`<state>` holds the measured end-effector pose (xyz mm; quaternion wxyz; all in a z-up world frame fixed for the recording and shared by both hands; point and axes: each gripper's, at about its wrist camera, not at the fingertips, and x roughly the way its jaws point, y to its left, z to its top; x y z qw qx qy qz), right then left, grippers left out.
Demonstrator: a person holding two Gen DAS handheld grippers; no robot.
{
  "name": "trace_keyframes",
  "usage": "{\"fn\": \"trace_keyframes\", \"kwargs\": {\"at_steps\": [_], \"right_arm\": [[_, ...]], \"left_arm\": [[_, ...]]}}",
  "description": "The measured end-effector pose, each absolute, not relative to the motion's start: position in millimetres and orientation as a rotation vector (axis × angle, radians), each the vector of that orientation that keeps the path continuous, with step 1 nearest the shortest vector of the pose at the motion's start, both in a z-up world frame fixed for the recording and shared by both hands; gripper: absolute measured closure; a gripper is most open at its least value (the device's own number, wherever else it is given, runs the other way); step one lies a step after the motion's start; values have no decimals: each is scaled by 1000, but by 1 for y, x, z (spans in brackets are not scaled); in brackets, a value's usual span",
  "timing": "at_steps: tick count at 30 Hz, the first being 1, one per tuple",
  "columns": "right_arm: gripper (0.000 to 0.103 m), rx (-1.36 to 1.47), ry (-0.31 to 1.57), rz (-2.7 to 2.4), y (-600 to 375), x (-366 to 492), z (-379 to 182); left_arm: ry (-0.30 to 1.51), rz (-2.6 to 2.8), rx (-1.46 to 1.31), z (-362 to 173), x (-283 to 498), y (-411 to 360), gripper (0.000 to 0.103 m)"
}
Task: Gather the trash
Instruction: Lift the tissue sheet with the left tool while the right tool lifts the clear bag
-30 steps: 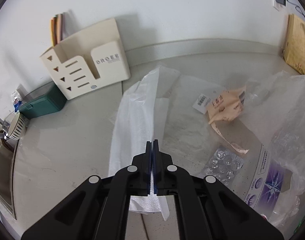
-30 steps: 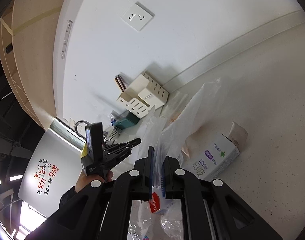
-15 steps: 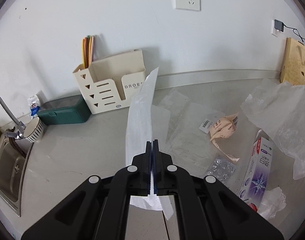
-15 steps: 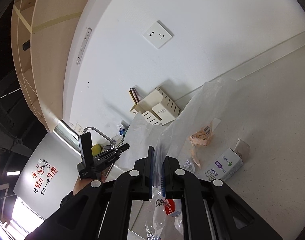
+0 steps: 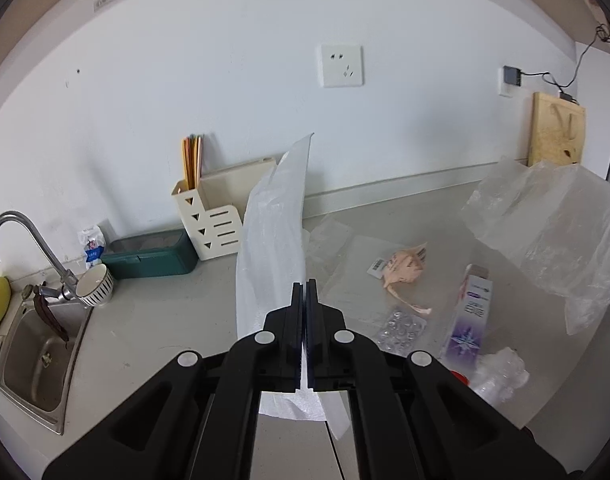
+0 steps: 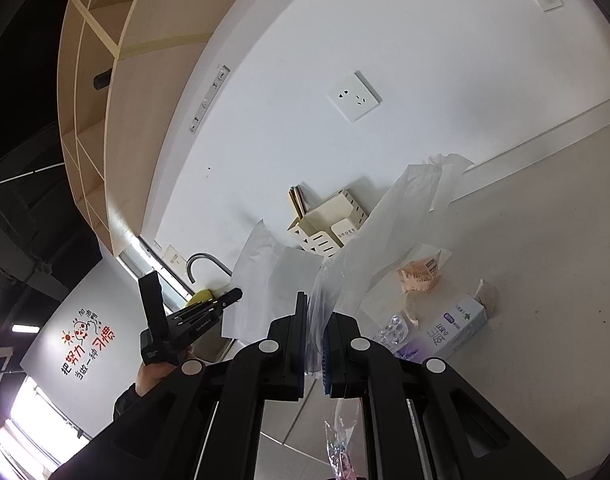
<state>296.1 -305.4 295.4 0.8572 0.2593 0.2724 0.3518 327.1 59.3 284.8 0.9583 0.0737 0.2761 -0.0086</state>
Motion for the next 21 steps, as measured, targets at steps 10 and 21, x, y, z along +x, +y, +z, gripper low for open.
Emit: {"fn": "trace_keyframes", "kwargs": {"at_steps": [10, 21], "right_arm": [[92, 522, 483, 731, -321, 191, 310], [92, 522, 475, 660, -328, 70, 297]], "left_arm": [[458, -100, 191, 313, 221, 39, 101], [421, -270, 171, 299, 86, 27, 101]]}}
